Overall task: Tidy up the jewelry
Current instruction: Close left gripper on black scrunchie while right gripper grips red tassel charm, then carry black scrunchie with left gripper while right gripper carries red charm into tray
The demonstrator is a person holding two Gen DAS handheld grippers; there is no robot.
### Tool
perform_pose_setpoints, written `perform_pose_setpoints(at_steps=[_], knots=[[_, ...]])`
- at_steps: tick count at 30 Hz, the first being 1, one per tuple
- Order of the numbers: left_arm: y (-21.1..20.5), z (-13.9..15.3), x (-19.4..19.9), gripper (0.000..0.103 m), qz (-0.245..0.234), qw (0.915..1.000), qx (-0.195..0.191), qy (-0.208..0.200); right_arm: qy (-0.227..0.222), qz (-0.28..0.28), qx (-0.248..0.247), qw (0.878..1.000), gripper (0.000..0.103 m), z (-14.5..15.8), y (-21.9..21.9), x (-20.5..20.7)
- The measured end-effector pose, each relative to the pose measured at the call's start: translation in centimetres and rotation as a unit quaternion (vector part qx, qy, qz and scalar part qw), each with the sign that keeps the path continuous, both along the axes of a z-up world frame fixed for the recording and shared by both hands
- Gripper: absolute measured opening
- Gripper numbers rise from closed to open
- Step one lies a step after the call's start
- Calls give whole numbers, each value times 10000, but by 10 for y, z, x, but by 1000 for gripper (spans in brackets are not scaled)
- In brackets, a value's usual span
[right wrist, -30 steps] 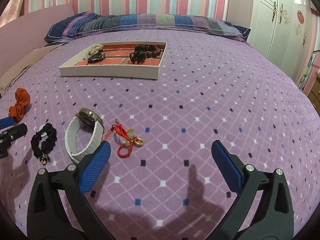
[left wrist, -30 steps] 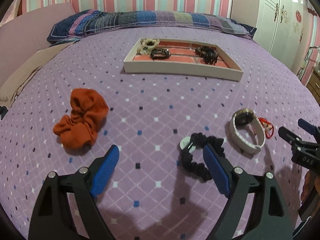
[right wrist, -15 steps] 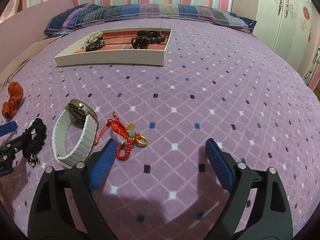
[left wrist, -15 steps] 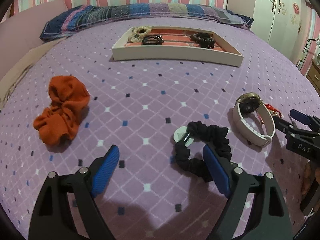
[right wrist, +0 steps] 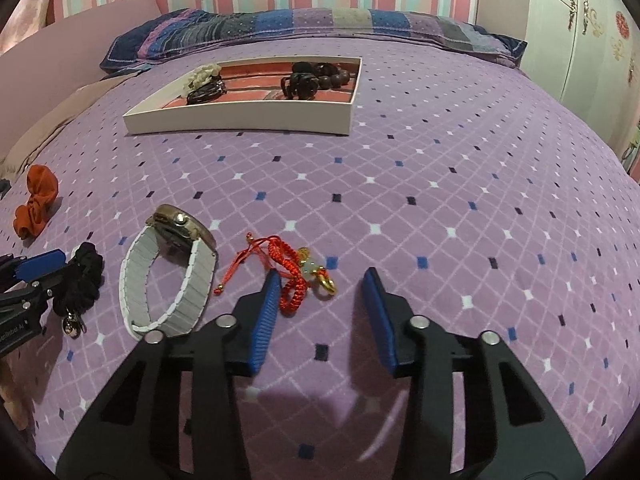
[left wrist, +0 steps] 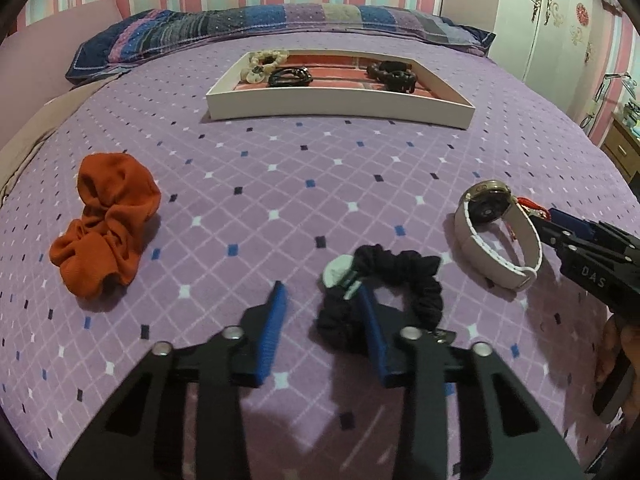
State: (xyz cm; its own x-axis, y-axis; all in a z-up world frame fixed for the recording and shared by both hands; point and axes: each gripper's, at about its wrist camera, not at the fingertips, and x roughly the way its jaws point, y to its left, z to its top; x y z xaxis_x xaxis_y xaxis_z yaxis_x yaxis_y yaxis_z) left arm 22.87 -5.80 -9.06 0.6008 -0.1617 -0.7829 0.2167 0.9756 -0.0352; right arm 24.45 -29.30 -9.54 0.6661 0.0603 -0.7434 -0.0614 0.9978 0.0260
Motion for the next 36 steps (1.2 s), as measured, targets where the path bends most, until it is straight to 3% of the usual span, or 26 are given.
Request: perform_pose_setpoints(at_steps=[4, 14, 36], knots=[[1, 1, 0, 19, -27, 10000, -52, 10, 8, 34, 68, 10000, 31, 0, 1, 0], [4, 2, 2, 14, -54, 9999, -99, 12, 21, 31, 141, 9999, 14, 1, 3, -2], [13, 28, 21, 12, 7, 9995, -200, -224, -250, -385, 25, 9989, 7, 20, -8, 2]])
